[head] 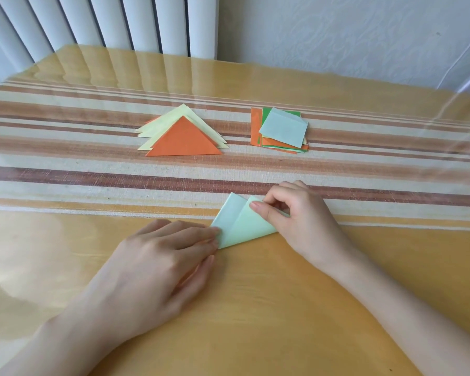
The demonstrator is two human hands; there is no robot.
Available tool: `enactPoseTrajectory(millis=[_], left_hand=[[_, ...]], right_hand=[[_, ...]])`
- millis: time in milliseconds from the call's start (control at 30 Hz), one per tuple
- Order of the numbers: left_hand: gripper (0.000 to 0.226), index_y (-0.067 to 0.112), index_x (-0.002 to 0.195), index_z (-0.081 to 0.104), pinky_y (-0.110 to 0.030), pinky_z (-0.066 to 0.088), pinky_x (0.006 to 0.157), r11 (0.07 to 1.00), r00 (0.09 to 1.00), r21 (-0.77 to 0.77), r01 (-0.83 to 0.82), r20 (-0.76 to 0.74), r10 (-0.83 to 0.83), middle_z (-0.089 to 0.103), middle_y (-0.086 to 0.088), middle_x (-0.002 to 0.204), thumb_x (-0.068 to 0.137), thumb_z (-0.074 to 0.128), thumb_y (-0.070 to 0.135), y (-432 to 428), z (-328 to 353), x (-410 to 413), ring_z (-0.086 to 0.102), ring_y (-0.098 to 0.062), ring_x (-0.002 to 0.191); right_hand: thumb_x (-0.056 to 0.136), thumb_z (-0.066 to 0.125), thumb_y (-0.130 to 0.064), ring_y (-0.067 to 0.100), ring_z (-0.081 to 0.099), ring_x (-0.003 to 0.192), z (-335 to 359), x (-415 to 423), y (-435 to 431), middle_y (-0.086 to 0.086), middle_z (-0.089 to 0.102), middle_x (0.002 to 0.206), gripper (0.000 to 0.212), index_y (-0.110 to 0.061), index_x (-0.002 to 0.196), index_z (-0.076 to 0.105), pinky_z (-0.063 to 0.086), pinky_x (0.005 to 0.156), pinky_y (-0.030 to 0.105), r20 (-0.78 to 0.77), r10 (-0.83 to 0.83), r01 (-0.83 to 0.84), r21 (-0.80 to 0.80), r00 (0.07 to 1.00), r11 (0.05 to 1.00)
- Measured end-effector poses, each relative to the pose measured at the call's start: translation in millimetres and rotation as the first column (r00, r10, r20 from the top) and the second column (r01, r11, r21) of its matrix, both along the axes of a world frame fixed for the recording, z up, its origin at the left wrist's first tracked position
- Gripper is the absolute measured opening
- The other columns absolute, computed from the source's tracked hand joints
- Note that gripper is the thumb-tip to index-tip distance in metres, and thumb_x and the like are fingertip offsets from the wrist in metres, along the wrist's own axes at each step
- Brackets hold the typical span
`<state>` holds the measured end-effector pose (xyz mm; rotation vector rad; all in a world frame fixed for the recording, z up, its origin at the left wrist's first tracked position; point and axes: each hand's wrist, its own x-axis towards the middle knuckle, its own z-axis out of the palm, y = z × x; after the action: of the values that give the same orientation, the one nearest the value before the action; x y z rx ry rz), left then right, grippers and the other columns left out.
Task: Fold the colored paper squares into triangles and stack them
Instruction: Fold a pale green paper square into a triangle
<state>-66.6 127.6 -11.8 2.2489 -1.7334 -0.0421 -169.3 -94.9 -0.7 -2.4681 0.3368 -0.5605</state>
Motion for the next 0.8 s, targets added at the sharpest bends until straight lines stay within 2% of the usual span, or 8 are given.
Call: enactPoseTrajectory(millis=[133,300,400,500,600,700,800], left_hand=[[0.032,0.025,0.117,0.064,-0.038,0.045,0.097,0.999,1.000,-0.040,-0.015,-0.010,0.015,0.056,0.015,0.127,0.096,0.042,0.037,-1,1,-3,0.052,-0.009,0.119],[0.032,0.025,0.117,0.064,-0.038,0.046,0.095,0.999,1.000,-0.036,-0.025,-0.014,0.024,0.055,0.015,0.127,0.095,0.043,0.037,0,2,-5,0.052,-0.010,0.118],[0.036,0.020,0.117,0.065,-0.039,0.047,0.094,0.997,1.000,-0.076,-0.024,0.005,0.025,0.059,0.009,0.124,0.095,0.042,0.037,-2,8,-9,0.056,-0.014,0.115],[0.043,0.015,0.122,0.064,-0.035,0.042,0.097,0.995,0.999,-0.090,0.037,0.033,-0.035,0.060,0.004,0.129,0.098,0.038,0.038,-5,14,-15,0.056,-0.015,0.118],[0.047,0.015,0.125,0.064,-0.033,0.038,0.100,0.996,0.996,-0.051,0.075,0.049,-0.073,0.060,0.004,0.132,0.099,0.034,0.041,-5,15,-16,0.056,-0.014,0.121],[0.048,0.014,0.126,0.063,-0.030,0.035,0.103,0.996,0.995,-0.019,0.084,0.049,-0.083,0.059,0.003,0.132,0.099,0.034,0.041,-4,14,-15,0.056,-0.014,0.121],[0.048,0.013,0.124,0.064,-0.028,0.034,0.102,0.996,0.994,-0.030,0.089,0.069,-0.087,0.061,0.001,0.130,0.098,0.036,0.040,-4,15,-15,0.058,-0.016,0.119]], right_hand=[[0.083,0.059,-0.040,0.018,0.043,0.073,-8,5,1,-0.010,0.047,0.067,0.029,-0.017,0.067,0.052,0.032,0.068,0.028,0.033,-0.046,0.050,-0.146,0.998,0.988],[0.085,0.048,-0.047,0.019,0.043,0.071,-13,6,5,-0.007,0.048,0.068,0.035,-0.016,0.068,0.051,0.033,0.066,0.031,0.076,-0.085,0.105,-0.305,0.993,0.947],[0.084,0.044,-0.049,0.024,0.049,0.075,-14,6,5,-0.002,0.054,0.077,0.036,-0.015,0.079,0.056,0.035,0.069,0.033,0.082,-0.134,0.156,-0.407,0.988,0.900],[0.083,0.043,-0.050,0.028,0.053,0.084,-12,5,7,0.003,0.057,0.088,0.042,-0.014,0.092,0.060,0.045,0.072,0.039,0.037,-0.197,0.195,-0.405,0.980,0.893],[0.087,0.043,-0.038,0.030,0.051,0.092,2,-4,10,0.008,0.059,0.102,0.038,-0.010,0.105,0.061,0.045,0.079,0.042,0.047,-0.226,0.219,-0.501,0.973,0.837],[0.093,0.045,-0.033,0.027,0.053,0.097,11,-33,26,0.006,0.060,0.104,0.034,-0.011,0.111,0.064,0.038,0.088,0.039,0.047,-0.033,0.054,-0.584,0.998,0.810],[0.097,0.036,-0.047,0.025,0.054,0.106,8,-58,43,0.005,0.059,0.108,0.046,-0.017,0.120,0.063,0.030,0.106,0.045,-0.139,0.093,-0.157,-0.578,0.986,0.801]])
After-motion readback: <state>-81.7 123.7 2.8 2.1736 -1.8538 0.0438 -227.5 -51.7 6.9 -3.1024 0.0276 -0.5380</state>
